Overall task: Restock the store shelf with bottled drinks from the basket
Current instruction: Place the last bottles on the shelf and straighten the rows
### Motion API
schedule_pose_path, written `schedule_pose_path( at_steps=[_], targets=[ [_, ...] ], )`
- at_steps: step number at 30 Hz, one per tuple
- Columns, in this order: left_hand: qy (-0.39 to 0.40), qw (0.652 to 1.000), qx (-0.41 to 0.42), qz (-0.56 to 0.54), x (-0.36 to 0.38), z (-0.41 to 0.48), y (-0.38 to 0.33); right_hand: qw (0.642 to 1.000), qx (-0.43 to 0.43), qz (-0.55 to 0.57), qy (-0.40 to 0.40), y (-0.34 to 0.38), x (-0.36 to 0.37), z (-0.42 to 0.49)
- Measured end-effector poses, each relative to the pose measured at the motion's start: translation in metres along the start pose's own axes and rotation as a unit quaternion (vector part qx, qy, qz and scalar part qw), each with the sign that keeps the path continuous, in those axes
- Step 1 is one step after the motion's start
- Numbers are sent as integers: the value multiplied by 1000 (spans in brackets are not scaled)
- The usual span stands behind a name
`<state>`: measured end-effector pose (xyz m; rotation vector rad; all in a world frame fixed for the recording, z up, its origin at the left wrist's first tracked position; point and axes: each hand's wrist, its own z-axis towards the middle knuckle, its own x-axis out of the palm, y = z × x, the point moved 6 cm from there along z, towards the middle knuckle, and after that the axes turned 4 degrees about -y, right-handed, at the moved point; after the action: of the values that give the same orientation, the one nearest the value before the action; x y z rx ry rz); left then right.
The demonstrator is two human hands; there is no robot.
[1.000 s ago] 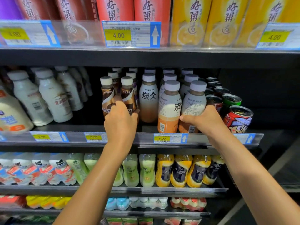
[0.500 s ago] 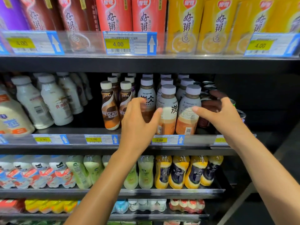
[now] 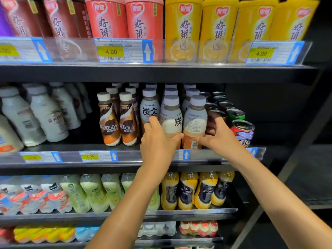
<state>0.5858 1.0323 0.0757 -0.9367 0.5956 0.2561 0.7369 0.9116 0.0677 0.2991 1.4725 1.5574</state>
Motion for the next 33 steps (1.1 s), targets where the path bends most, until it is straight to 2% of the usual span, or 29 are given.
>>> schedule_pose_path(
  at_steps=[3,9,16,25,30,33],
  targets=[
    [2,1000,-4,-5,2,3,4,997,1,-70,-12,-5,1,4],
    [17,1000,-2,-22,3,6,7,990,-10,-132,-50,1,-1,0],
    [86,994,-2,-68,8,15,14,978,3,-198,-66,7,1,-3],
    [135,985,-5,-103,11,22,19,978,21,-195,-74,13,3,-4],
    [112,993,-17,-24,10,19,15,989,30,-144,-25,10,0,-5],
    [102,994,-21,-23,10,21,19,989,29,-139,-32,9,-3,-6]
  ],
)
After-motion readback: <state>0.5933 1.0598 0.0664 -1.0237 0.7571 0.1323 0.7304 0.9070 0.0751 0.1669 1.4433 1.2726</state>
